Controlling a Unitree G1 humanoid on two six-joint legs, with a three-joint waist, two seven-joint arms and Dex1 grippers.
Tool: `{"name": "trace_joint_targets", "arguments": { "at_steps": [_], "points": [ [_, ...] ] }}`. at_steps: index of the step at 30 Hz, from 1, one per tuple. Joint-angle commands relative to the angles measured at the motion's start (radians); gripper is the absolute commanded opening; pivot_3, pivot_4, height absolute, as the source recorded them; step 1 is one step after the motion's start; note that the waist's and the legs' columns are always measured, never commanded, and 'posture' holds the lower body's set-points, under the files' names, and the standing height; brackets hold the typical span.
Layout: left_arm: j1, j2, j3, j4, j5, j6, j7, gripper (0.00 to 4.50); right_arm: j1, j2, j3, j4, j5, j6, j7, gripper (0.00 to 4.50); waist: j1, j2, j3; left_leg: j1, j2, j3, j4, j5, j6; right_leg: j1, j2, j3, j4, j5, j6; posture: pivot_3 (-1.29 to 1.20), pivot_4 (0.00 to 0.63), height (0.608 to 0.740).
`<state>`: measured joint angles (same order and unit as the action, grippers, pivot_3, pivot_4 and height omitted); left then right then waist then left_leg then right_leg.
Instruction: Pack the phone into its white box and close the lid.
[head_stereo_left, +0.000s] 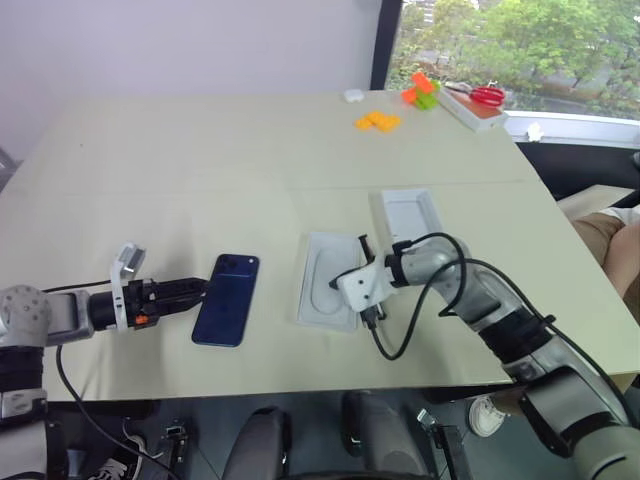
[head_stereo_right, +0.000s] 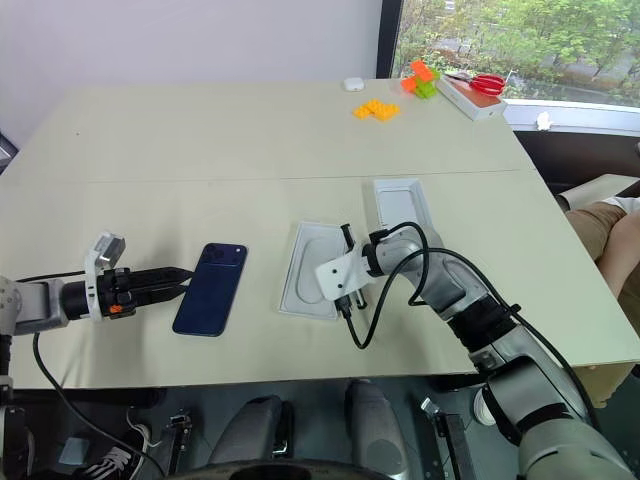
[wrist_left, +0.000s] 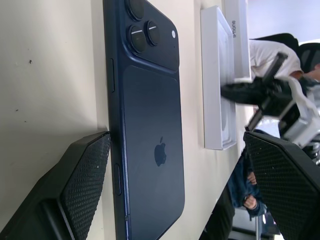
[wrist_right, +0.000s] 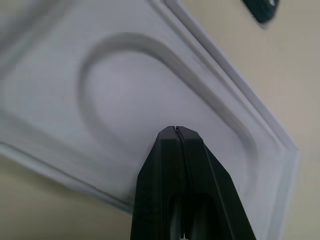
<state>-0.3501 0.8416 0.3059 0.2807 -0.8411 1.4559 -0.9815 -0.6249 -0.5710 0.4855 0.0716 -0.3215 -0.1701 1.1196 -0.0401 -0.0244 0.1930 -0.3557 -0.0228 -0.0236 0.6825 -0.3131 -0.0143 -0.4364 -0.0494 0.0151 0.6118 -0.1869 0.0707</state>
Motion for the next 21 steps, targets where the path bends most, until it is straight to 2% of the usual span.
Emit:
{"name": "trace_joint_targets", "arguments": {
  "at_steps": [1, 5, 9, 13, 21],
  "points": [
    [0.002, -0.01, 0.005, -0.015, -0.015, 0.02, 0.009, 4.5, 0.0, 0.024, -0.009, -0.049, 0.026, 0.051, 0.002, 0.02, 0.0, 0.0, 0.0, 0.0, 0.0, 0.0, 0.0, 0.0, 0.0, 0.0, 0.0, 0.0, 0.0, 0.0, 0.0, 0.0, 0.15, 0.74],
    [0.001, -0.014, 0.014, -0.019, -0.019, 0.026, 0.016, 4.5, -0.087, 0.079, -0.062, 0.008, 0.039, 0.093, -0.068, 0.02, -0.001, 0.0, 0.001, 0.0, 0.0, 0.0, 0.0, 0.0, 0.0, -0.001, 0.0, 0.0, 0.0, 0.001, -0.001, 0.0, 0.15, 0.74],
    [-0.003, -0.022, 0.039, -0.023, -0.036, 0.054, 0.02, 4.5, -0.149, 0.094, -0.055, -0.004, 0.032, 0.124, -0.067, 0.02, 0.003, 0.0, 0.001, -0.002, 0.0, 0.0, 0.0, 0.0, 0.0, -0.002, 0.0, 0.0, 0.0, 0.001, -0.001, 0.0, 0.15, 0.74],
    [-0.039, -0.061, 0.077, -0.054, -0.059, 0.119, 0.07, 4.5, -0.137, 0.145, 0.039, -0.056, -0.013, 0.093, -0.064, 0.02, 0.005, -0.001, 0.0, -0.003, 0.0, -0.001, -0.002, -0.001, 0.001, -0.003, -0.001, -0.001, 0.0, 0.002, 0.0, 0.0, 0.15, 0.74],
    [0.013, -0.069, 0.075, -0.172, -0.154, 0.159, 0.147, 4.5, -0.192, 0.168, 0.157, 0.05, -0.164, -0.057, -0.114, 0.02, 0.002, -0.001, 0.001, -0.019, -0.003, -0.001, 0.0, 0.001, -0.002, -0.019, -0.007, -0.001, 0.003, 0.002, 0.0, 0.0, 0.15, 0.74]
  ]
}}
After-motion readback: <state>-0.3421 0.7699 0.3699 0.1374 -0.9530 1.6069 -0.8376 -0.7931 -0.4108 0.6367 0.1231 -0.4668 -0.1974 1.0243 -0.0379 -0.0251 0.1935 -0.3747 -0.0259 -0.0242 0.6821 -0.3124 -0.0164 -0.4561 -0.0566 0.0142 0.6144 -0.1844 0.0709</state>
